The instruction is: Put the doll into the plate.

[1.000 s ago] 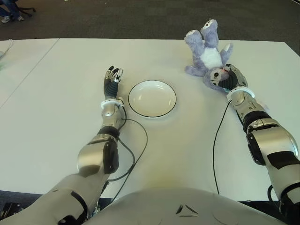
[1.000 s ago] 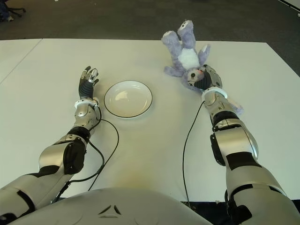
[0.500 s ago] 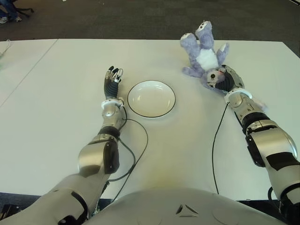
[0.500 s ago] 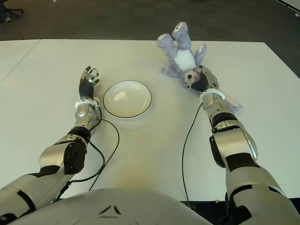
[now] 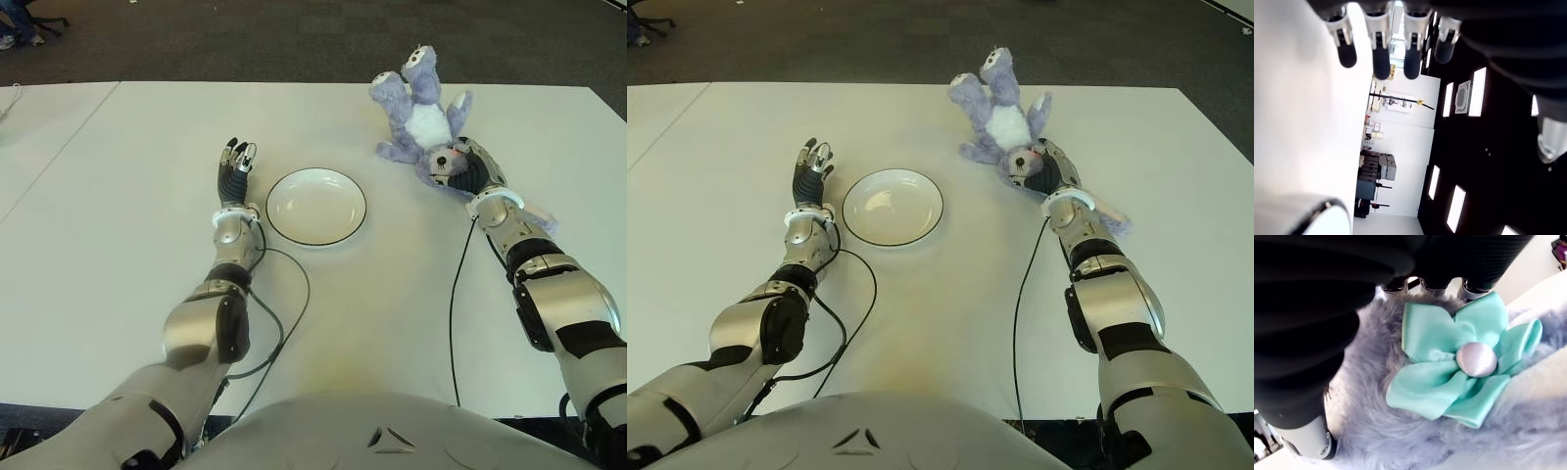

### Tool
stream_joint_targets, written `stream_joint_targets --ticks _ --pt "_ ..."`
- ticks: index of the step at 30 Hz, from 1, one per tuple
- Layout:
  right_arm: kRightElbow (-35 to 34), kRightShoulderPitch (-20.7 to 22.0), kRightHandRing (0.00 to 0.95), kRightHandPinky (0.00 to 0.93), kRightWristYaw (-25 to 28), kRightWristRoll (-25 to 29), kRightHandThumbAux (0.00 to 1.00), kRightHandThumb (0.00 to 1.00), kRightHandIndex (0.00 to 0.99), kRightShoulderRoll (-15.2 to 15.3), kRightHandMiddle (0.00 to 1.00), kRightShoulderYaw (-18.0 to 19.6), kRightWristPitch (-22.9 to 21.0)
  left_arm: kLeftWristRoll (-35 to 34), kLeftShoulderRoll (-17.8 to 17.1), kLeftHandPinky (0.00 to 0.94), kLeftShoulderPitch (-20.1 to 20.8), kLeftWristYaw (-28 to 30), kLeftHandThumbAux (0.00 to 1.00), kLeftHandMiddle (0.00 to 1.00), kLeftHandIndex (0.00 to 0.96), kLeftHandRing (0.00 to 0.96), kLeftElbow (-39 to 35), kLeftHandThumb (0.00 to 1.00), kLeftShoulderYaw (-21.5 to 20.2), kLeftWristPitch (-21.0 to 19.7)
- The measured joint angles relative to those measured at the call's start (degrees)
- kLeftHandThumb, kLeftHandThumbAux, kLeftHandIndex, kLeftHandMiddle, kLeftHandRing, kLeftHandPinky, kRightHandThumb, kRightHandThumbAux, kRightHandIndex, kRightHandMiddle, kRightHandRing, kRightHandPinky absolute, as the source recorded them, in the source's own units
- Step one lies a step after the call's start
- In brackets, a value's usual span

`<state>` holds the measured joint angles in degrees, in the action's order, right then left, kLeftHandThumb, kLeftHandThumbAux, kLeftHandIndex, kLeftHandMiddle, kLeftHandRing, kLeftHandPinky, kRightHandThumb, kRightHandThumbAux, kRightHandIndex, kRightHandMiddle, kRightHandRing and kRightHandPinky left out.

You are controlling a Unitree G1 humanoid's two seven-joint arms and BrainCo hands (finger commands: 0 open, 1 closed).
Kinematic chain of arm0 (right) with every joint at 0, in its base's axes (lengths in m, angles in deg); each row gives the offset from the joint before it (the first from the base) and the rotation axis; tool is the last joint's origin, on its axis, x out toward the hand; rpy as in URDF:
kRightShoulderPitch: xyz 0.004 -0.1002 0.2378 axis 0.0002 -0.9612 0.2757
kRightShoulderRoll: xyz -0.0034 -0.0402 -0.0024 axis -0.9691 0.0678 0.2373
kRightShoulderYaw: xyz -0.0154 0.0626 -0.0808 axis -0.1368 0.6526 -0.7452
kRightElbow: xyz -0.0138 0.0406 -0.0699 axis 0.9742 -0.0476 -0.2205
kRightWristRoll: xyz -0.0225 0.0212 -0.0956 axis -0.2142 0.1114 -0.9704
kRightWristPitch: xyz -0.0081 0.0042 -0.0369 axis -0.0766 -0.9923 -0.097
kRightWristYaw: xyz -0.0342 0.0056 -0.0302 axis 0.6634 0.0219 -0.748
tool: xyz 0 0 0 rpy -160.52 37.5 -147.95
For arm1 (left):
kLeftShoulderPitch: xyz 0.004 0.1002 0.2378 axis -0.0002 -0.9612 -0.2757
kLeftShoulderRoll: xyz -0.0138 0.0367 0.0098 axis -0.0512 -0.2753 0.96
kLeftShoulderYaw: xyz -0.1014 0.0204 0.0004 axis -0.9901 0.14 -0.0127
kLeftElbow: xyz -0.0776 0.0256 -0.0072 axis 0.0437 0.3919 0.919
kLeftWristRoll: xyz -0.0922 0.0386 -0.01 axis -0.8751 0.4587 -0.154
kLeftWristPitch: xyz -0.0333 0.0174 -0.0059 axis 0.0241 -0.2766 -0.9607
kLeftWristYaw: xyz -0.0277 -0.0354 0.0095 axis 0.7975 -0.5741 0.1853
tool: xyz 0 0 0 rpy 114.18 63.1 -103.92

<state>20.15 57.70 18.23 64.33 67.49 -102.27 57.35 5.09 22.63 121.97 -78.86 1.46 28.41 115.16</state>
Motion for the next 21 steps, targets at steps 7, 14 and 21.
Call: stream_joint_targets --ticks 7,14,21 --pt "-0.21 -0.4 0.076 0.101 4.82 4.71 0.733 0.24 0.369 -0.49 0.134 3.81 1.09 0.0 0.01 0.123 -0.01 0.09 0.468 0.157 0.114 0.142 -0.03 0.0 0.0 0.0" --pt "-0.61 -0.85 0.48 0.539 8.92 7.48 0.754 0.259 0.387 -1.39 0.425 5.84 2.45 -0.12 0.06 0.139 -0.04 0.49 0.468 0.165 0.118 0.15 -0.03 0.0 -0.09 0.06" --pt "-1.48 -1.53 0.742 0.796 7.21 6.42 0.755 0.352 0.562 -2.12 0.713 4.29 6.15 -0.48 0.14 0.115 -0.03 0.49 0.474 0.177 0.122 0.156 -0.05 0.0 -0.09 0.06"
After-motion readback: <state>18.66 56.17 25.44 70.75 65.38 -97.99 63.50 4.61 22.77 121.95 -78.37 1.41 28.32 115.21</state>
